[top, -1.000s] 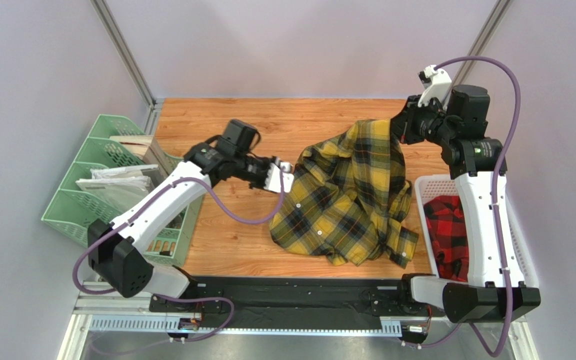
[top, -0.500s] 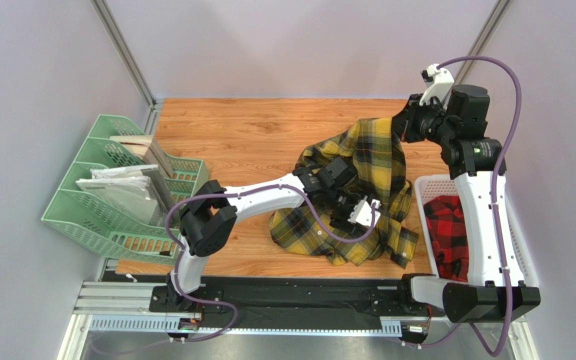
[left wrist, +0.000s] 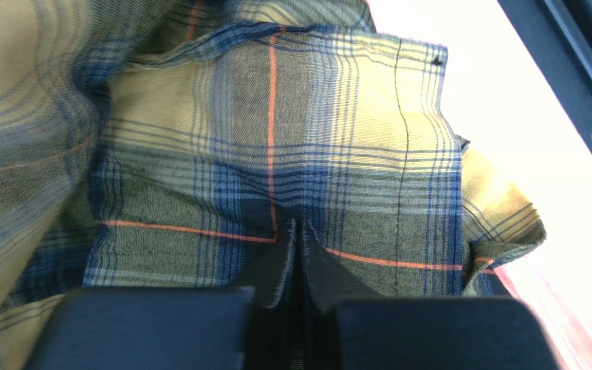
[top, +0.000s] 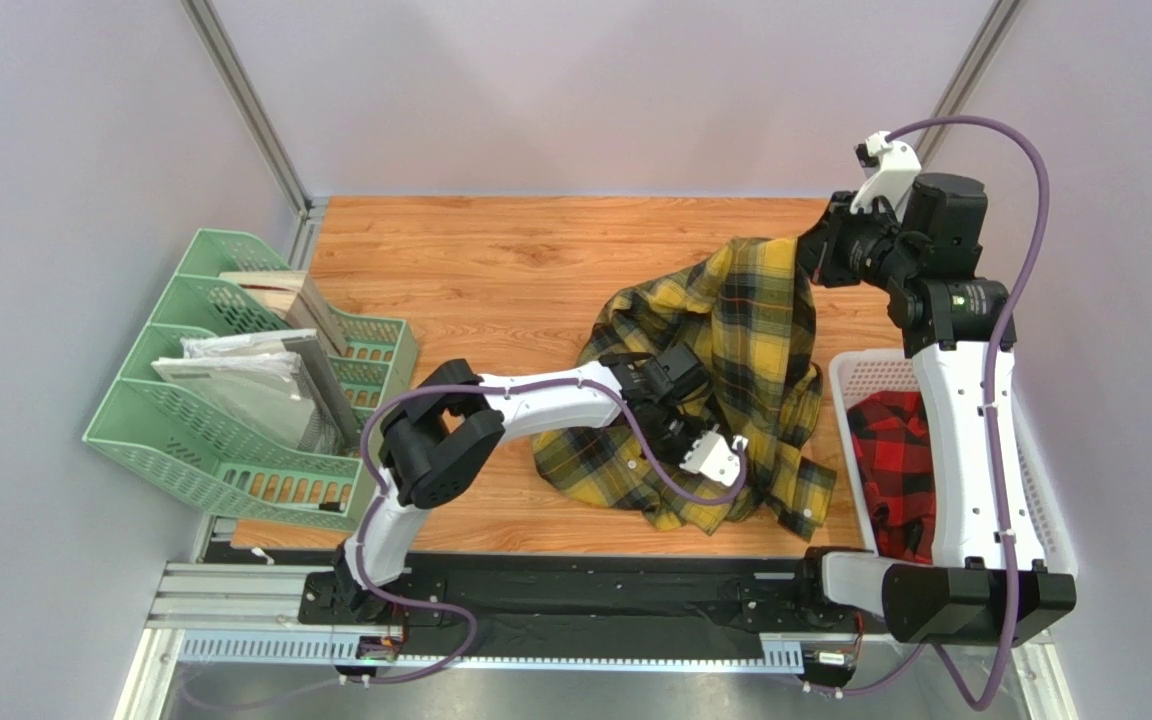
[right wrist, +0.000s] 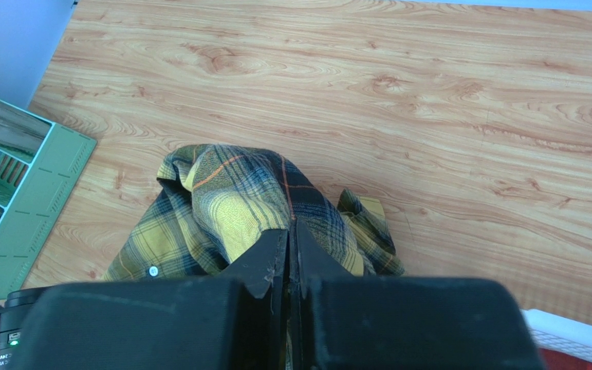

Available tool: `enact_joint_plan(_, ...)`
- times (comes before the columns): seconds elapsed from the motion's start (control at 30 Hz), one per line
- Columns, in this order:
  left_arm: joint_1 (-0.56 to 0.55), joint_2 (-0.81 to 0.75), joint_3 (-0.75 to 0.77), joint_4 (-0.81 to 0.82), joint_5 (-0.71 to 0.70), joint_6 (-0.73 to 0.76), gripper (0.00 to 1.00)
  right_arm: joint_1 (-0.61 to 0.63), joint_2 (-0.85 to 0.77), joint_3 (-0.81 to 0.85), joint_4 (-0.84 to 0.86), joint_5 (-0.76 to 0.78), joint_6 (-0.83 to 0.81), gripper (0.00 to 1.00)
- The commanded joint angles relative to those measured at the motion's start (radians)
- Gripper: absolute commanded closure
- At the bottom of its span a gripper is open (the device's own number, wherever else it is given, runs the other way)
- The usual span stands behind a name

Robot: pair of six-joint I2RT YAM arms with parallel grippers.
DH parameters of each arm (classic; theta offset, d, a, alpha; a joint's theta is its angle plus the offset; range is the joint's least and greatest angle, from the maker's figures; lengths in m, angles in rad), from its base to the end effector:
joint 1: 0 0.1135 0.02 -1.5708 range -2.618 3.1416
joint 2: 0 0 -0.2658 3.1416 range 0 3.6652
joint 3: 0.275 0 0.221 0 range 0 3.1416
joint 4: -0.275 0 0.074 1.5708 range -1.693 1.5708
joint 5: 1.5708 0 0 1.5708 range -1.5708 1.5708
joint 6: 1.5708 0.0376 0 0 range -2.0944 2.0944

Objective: Fold and stack the long sleeve shirts
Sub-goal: Flatten the shirt out

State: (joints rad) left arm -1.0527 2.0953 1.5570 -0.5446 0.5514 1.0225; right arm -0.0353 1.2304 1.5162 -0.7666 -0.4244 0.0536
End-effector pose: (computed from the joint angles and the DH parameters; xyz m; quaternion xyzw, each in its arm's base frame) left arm 0.1890 -0.3713 0.1924 0.8376 0.4180 -0.2676 0.2284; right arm 0.2148 0.0079 0.4315 -0.0719 0.8400 0.1847 0.5051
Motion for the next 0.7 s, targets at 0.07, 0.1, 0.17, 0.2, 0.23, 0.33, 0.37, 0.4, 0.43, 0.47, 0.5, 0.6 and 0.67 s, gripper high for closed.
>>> enact_joint_plan(0.07,0.043,-0.040,0.049,-0.144,0.042,0.036,1.00,-0.018,-0.043,-0.030,0.026,0.013,-0.029,1.00)
enact_joint_plan(0.1,0.051,-0.062,0.040,-0.144,0.062,0.036,1.00,-0.018,-0.046,-0.040,0.024,0.015,-0.031,1.00)
enact_joint_plan(0.17,0.063,-0.148,-0.007,-0.140,0.093,0.051,1.00,-0.020,-0.055,-0.050,0.024,0.022,-0.035,1.00)
enact_joint_plan(0.2,0.065,-0.177,-0.027,-0.141,0.097,0.085,1.00,-0.021,-0.057,-0.053,0.026,0.026,-0.034,1.00)
enact_joint_plan(0.23,0.066,-0.234,-0.069,-0.162,0.105,0.109,1.00,-0.021,-0.058,-0.059,0.026,0.024,-0.034,1.00)
enact_joint_plan(0.33,0.086,-0.317,-0.133,-0.239,0.133,0.183,1.00,-0.023,-0.066,-0.065,0.026,0.030,-0.028,1.00)
enact_joint_plan(0.37,0.098,-0.331,-0.144,-0.267,0.146,0.204,1.00,-0.023,-0.069,-0.067,0.027,0.039,-0.029,1.00)
enact_joint_plan(0.4,0.111,-0.348,-0.158,-0.290,0.154,0.224,1.00,-0.025,-0.077,-0.070,0.027,0.045,-0.032,1.00)
enact_joint_plan(0.43,0.150,-0.386,-0.184,-0.320,0.162,0.244,1.00,-0.026,-0.081,-0.073,0.021,0.053,-0.038,1.00)
enact_joint_plan(0.47,0.175,-0.408,-0.196,-0.331,0.180,0.252,1.00,-0.031,-0.086,-0.074,0.017,0.061,-0.050,1.00)
enact_joint_plan(0.5,0.201,-0.426,-0.204,-0.351,0.186,0.272,1.00,-0.034,-0.094,-0.076,0.010,0.064,-0.049,1.00)
enact_joint_plan(0.6,0.333,-0.483,-0.207,-0.463,0.203,0.378,1.00,-0.043,-0.109,-0.088,-0.010,0.075,-0.095,1.00)
enact_joint_plan(0.67,0.457,-0.494,-0.187,-0.570,0.184,0.503,1.00,-0.049,-0.120,-0.106,-0.016,0.096,-0.109,1.00)
